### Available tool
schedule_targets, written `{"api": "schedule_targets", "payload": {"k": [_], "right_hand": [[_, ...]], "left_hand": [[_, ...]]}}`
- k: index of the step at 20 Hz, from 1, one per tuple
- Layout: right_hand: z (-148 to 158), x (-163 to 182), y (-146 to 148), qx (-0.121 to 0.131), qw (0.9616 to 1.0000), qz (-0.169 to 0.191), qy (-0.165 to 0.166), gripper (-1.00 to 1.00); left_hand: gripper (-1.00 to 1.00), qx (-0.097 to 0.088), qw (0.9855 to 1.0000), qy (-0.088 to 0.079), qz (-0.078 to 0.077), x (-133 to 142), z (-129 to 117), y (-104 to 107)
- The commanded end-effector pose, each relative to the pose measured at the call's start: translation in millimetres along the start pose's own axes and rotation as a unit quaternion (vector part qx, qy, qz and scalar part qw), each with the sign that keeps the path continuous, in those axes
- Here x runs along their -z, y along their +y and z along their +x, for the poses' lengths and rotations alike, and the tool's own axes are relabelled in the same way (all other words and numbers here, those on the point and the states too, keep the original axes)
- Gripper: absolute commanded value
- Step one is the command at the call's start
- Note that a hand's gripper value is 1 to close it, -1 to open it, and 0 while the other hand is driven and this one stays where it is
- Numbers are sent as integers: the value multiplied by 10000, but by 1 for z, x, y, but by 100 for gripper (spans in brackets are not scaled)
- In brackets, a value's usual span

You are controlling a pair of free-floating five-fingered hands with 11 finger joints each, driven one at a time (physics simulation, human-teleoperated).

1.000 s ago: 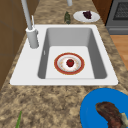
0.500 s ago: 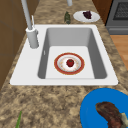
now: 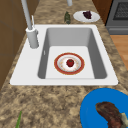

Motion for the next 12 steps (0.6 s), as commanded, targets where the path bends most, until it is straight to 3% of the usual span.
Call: {"api": "schedule_targets", "payload": {"k": [1, 4, 8, 9, 12], "right_hand": [[19, 0, 15, -32, 9996, 38, 272, -100], [31, -2, 27, -49, 9989, 82, 459, -100], [52, 3, 39, -195, 9988, 102, 430, -100], [61, 2, 44, -349, 9986, 232, 330, -100], [73, 6, 51, -369, 9984, 168, 405, -100]], "left_hand": [[0, 0, 10000, 0, 0, 0, 0, 0], [0, 0, 10000, 0, 0, 0, 0, 0], [0, 0, 10000, 0, 0, 0, 0, 0], [0, 0, 10000, 0, 0, 0, 0, 0], [0, 0, 10000, 0, 0, 0, 0, 0]]}}
